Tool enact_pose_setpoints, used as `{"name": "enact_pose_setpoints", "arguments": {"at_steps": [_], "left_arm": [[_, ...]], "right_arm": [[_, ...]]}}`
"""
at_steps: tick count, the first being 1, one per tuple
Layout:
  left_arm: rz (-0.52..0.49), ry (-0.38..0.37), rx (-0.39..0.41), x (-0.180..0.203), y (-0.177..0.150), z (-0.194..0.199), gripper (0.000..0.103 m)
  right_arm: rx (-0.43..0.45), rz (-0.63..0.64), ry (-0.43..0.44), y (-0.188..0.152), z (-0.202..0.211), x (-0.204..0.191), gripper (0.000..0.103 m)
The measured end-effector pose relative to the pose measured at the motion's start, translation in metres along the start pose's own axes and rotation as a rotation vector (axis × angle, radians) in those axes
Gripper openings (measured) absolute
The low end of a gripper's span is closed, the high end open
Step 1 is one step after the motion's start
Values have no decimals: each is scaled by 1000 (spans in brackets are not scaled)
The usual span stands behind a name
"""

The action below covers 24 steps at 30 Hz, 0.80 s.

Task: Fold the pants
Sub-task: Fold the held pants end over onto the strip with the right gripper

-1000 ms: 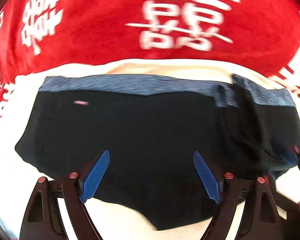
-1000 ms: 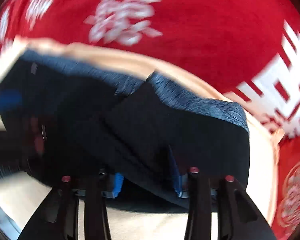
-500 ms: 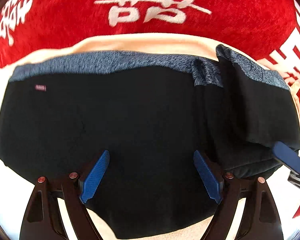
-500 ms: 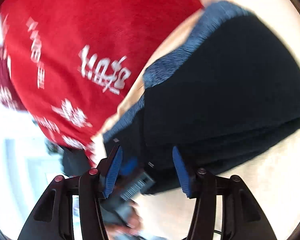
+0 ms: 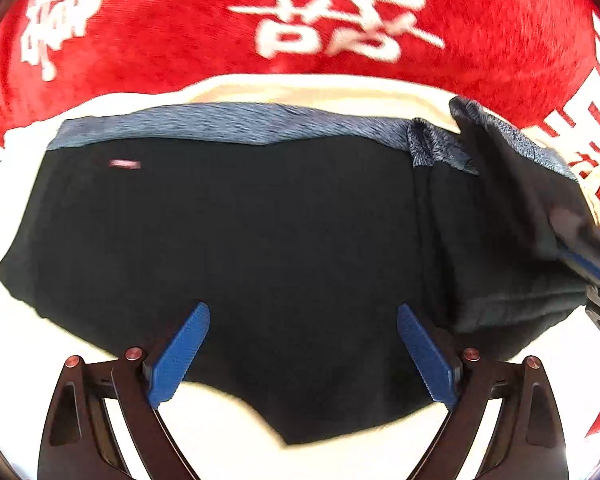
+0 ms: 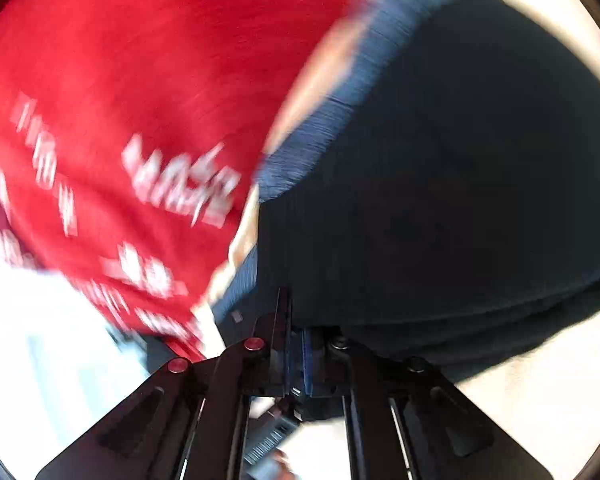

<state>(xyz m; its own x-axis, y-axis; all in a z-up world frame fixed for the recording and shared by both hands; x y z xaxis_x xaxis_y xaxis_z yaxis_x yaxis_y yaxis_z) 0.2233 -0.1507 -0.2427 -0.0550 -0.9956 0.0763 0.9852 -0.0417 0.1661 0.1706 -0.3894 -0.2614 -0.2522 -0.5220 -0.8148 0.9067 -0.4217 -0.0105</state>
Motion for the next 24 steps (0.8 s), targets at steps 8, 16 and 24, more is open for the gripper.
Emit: {"name": "enact_pose_setpoints", "arguments": {"at_steps": [8,16,24], "left_arm": [[25,55,-6,-37,-12,13,96],[-86,22,53,-2,14,43,96],[-174,-97,96,104,62,37,96]], "right_arm": [[-84,9,-114,-39,-48,17,5],[-124,187,-170,-52,18,-10,41],[106,235,-393,31,100,28,24]]}}
Point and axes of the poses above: each gripper's, at about its wrist camera, not at the fingertips, and z roughly against the way its jaws point, x to its right, y to its top, the point moved 3 cm from there along -z, roughly the way its jaws point, and after that the axes turned 4 degrees about -x, right-handed, at the moved point
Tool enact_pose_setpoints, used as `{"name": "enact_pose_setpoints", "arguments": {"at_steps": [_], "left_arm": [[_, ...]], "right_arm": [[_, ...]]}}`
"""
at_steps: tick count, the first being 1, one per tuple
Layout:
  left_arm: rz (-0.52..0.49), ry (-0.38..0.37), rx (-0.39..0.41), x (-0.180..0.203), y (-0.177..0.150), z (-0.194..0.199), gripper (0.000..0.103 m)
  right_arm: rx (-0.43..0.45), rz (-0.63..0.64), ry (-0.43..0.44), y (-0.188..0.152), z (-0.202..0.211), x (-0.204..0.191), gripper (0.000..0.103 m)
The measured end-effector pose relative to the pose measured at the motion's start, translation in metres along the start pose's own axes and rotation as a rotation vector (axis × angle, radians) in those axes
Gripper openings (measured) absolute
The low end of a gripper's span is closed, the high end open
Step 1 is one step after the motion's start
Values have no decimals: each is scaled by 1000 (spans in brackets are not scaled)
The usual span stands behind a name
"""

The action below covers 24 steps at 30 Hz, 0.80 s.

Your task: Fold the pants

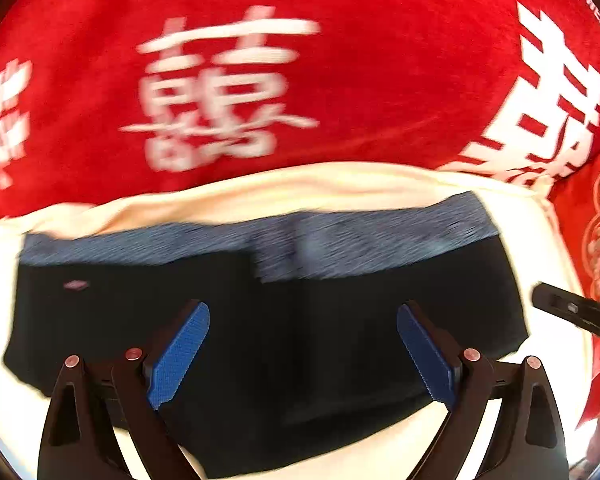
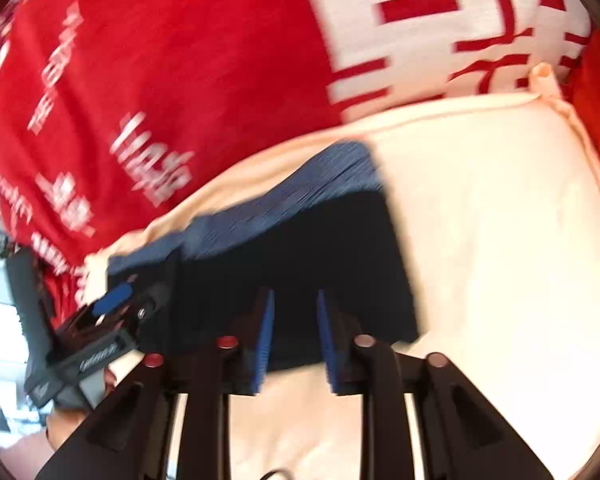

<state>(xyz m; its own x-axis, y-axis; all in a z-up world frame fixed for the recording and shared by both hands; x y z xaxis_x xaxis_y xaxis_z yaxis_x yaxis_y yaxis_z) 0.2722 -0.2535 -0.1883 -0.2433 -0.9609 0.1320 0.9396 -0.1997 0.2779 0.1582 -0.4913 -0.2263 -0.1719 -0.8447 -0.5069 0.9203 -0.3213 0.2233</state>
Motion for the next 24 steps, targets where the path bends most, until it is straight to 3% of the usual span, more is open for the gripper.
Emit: {"name": "enact_pose_setpoints", "arguments": {"at_steps": [3,5,6,8,10,15,18,22,24], "left_arm": [[-23,53,-22,13,10,-37,96],[-19,106,-105,11,-1,-61,96],[28,83,-141,3,-11,-69,97],[98,34,-131,-8,-21,-62,97],[77,64,-141,-10,-31,-50,97],[81,125,-156,-17,-51,-9,97],[123,150,-168,-29,-66,11,97],[177,190,-189,-50,-87,34,97],[205,198,-186,-60,-94,40,97]], "right_arm": [[-43,38,1,19,-29,8,24],[-128,2,17,14,-60,16,24],[-141,-36,39,8,-69,19,24],[-96,-79,81,-3,-62,24,24],[-108,-54,78,-10,-58,19,24],[-179,143,-24,-18,-53,-15,26],[-192,191,-7,-20,-48,-35,30],[-192,232,11,-25,-48,-58,45],[-204,244,22,-29,-52,-69,47]]}}
Point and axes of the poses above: each gripper's, at about its wrist camera, not at the fingertips, and z roughly against the way its jaws point, x to its right, y to its top, the point moved 3 cm from there along -z, roughly the way its jaws point, and after that the axes turned 4 degrees about -x, right-handed, at the moved point
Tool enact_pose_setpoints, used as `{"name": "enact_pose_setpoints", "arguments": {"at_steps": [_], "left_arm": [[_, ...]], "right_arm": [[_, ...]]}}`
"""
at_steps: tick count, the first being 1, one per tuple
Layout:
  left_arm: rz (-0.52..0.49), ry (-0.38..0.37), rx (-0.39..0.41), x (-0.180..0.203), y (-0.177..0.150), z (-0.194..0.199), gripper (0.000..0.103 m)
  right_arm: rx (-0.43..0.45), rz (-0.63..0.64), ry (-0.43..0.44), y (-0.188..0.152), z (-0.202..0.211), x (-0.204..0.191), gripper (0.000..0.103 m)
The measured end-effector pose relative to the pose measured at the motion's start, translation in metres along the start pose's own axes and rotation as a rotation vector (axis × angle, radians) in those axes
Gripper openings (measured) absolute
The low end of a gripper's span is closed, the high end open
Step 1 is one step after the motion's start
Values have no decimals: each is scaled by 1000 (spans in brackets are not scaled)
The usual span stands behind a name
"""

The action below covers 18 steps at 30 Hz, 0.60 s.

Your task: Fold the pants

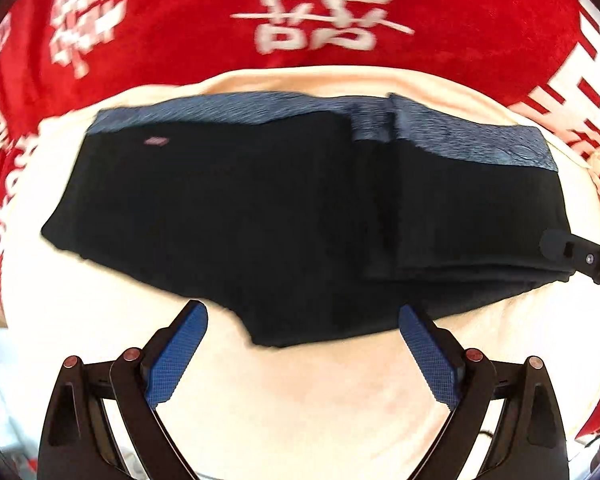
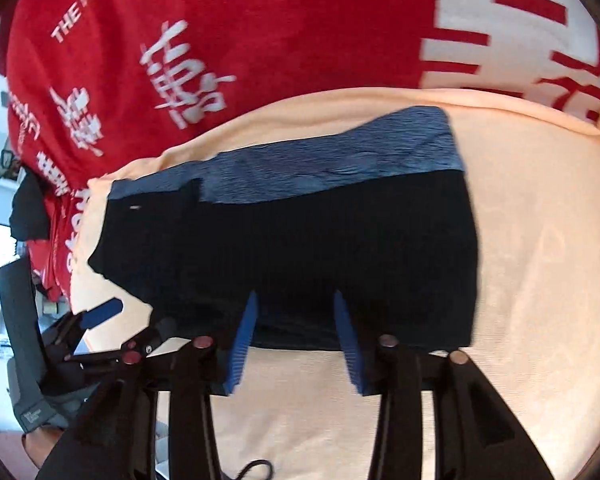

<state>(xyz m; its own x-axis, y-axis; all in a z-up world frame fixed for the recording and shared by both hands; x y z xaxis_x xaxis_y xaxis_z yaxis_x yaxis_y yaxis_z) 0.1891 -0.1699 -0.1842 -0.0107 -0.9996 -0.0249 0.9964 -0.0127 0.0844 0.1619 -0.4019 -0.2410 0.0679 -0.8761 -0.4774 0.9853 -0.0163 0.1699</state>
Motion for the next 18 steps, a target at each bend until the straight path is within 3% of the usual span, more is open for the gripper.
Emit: {"name": "enact_pose_setpoints", "arguments": {"at_steps": [7,9,11,13,14,15,18], "left_arm": [[96,-29,-15,-45,-5,-30,97],[119,-52,-7,-62,-5,-34,97],[125,-59,3,-79,-4,-36,97],[140,-61,1,-101,-2,-42,97],[155,-71,-3,-112,-1,-43,97],[179,-93,1,-127,1,-44,97],[229,-124,14,-164,7,-49,97]], "right_arm": [[23,58,-33,17,-13,-36,47],[44,45,-11,34,-29,-52,47],[11,0,-7,40,-54,-55,47],[-80,-62,-50,30,-88,-52,47],[-10,-46,-83,22,-84,-59,47],[2,-6,-106,15,-82,-68,47],[-38,107,-208,-11,-80,-93,48]]}}
Point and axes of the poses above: each gripper's, at about its wrist camera, not at the fingertips, and z roughly against the way its jaws point, x to its right, y to its top, the point moved 3 cm from there along -z, roughly the way its jaws point, and after that the axes turned 4 degrees about -x, right-handed, at the moved point
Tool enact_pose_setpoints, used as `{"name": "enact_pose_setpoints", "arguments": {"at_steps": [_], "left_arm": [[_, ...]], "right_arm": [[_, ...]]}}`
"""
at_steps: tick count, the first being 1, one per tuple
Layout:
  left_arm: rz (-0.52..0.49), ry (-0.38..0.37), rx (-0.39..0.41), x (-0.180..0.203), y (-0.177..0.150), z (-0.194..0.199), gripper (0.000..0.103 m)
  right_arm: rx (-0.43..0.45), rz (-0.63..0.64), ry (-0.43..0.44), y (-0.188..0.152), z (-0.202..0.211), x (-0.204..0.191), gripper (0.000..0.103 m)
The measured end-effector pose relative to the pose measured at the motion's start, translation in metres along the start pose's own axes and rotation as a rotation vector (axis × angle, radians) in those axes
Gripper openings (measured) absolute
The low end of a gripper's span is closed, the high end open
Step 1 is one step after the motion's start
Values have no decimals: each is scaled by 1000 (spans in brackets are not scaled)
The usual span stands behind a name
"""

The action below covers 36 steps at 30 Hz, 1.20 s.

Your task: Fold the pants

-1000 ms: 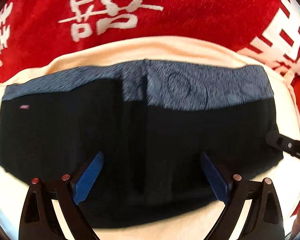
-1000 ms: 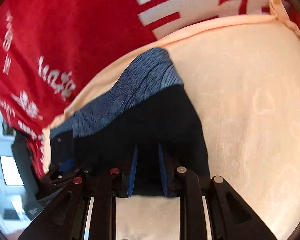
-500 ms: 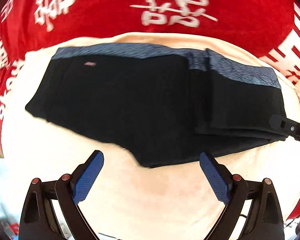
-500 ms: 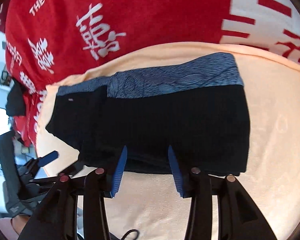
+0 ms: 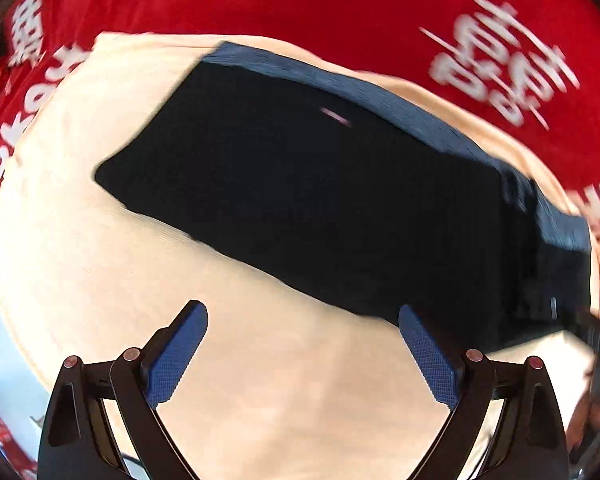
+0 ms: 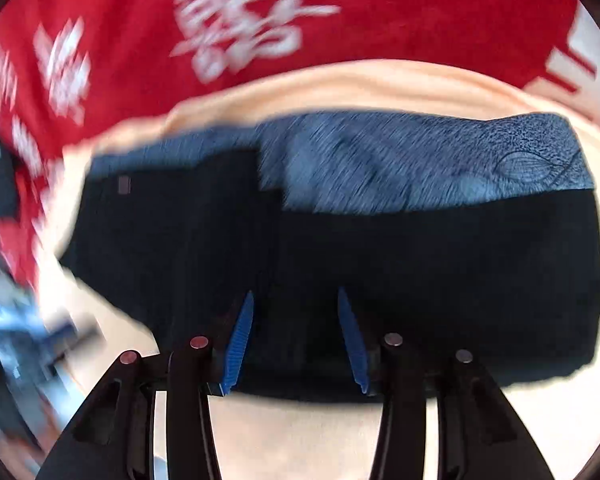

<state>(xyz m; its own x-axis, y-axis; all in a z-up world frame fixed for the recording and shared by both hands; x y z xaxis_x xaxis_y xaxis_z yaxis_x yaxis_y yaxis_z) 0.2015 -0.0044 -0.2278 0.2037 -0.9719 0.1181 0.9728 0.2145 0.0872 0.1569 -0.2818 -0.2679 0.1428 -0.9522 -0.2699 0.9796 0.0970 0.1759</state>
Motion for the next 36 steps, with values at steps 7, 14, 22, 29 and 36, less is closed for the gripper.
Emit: {"name": "enact_pose_setpoints", "arguments": {"at_steps": [7,14,22,29,36], "left_arm": [[164,-139,33,-67,22,-8,97],[240,-348,52,-96,23,-26,97],[329,-575,114,-106,36,-32,97],[314,-504,137,-92,44,-33,102],[383,-561,202,-87,53,-15,102]], "right_arm": [[46,123,-114,-1,6,-52,60],[-4,162,-124,3,-21,-62,80],[-24,165,-106,4,-22,-60,80],[-26,157,-109,5,-24,-62,81],[-25,155,-98,2,-21,-60,81]]}}
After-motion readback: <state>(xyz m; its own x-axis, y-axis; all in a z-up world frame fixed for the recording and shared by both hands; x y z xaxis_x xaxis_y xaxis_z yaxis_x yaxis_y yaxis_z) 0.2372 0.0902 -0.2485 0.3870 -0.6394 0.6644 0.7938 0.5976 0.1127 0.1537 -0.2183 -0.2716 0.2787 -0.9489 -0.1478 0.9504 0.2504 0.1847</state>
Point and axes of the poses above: each gripper's, at about its wrist camera, not at the fingertips, and z roughly against the way its jaws point, x to its right, y to its top, the point moved 3 cm from there along -z, roughly the way its jaws point, and after that the axes turned 4 degrees about -x, right-handed, at the moved point
